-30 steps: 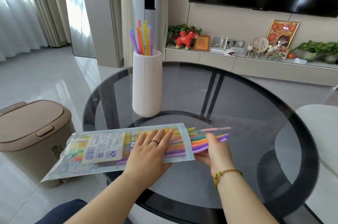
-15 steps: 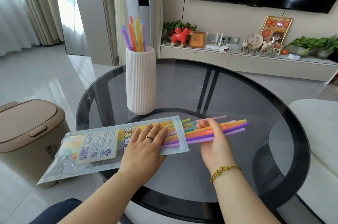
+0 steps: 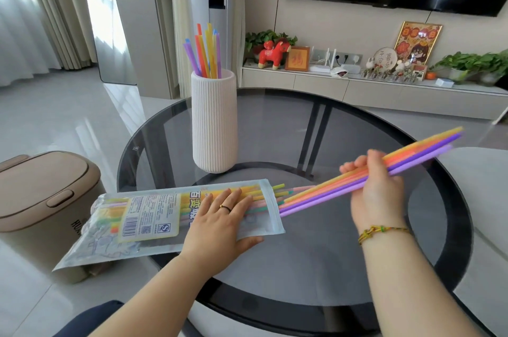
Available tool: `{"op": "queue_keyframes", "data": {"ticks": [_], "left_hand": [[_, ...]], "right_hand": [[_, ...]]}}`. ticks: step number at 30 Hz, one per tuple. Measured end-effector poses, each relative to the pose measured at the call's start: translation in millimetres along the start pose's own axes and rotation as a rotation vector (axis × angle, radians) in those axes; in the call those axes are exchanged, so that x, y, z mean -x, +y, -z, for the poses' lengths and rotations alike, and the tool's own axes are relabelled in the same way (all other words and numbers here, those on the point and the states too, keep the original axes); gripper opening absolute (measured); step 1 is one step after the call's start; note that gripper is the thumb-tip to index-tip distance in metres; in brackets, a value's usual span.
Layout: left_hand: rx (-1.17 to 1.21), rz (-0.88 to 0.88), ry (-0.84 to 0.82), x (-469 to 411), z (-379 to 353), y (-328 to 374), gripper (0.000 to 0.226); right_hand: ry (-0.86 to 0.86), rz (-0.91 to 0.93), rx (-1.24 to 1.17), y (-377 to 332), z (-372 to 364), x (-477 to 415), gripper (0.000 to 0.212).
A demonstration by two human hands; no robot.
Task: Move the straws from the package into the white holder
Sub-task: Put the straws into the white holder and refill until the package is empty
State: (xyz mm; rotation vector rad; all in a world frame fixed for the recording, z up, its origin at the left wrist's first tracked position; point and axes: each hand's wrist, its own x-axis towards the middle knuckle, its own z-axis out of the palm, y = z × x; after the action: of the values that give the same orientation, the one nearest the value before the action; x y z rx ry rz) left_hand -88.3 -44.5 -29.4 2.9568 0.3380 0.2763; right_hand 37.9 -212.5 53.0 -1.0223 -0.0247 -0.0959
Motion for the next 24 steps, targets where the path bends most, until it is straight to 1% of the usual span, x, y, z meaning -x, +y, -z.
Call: {"op": "queue_keyframes", "data": {"ticks": [3, 7, 9, 12, 13, 14, 16, 17, 18, 21, 22, 24], "left_hand": [[0.022, -0.024, -0.019, -5.3, -0.2, -1.5, 0.079], [0.043, -0.054, -0.002, -11.2, 3.9, 0.0, 0.077], [0.122, -0.064, 0.049, -10.9, 7.7, 7.2, 0.072], [0.452, -0.103, 0.157, -10.1, 15.0, 28.4, 0.054], [0.582, -0.107, 0.138, -10.1, 20.0, 37.9, 0.051], [0.727, -0.099, 0.082, -10.0, 23.4, 46.9, 0.052], [1.024, -0.074, -0.059, -10.1, 30.7, 61.4, 0.062], [1.141, -0.069, -0.106, -10.2, 33.7, 67.0, 0.062], [1.210, -0.068, -0.125, -10.4, 35.2, 71.7, 0.055], [1.214, -0.023, -0.062, -12.7, 38.7, 82.0, 0.020], [1.208, 0.000, -0.035, -13.9, 39.4, 84.5, 0.017], [1.210, 0.015, -0.019, -15.9, 39.7, 87.4, 0.021]], "right_hand": [[-0.022, 0.180, 0.091, -25.5, -1.0, -7.0, 0.026], [-0.124, 0.257, 0.204, -40.5, -9.7, -5.0, 0.030], [-0.214, 0.244, 0.245, -40.9, -17.3, 1.0, 0.030], [-0.371, 0.184, 0.287, -31.2, -27.8, 16.2, 0.025], [-0.423, 0.162, 0.303, -27.7, -30.7, 23.2, 0.025], [-0.470, 0.137, 0.316, -22.4, -33.8, 29.4, 0.025], [-0.530, 0.099, 0.335, -15.9, -38.4, 39.9, 0.025], [-0.546, 0.086, 0.338, -15.1, -39.6, 43.6, 0.025], [-0.558, 0.072, 0.333, -14.6, -40.5, 45.9, 0.025], [-0.588, 0.035, 0.315, -15.1, -40.7, 48.7, 0.024], [-0.597, 0.021, 0.315, -15.4, -40.1, 49.0, 0.024], [-0.622, -0.010, 0.318, -15.6, -38.0, 48.2, 0.022]]}}
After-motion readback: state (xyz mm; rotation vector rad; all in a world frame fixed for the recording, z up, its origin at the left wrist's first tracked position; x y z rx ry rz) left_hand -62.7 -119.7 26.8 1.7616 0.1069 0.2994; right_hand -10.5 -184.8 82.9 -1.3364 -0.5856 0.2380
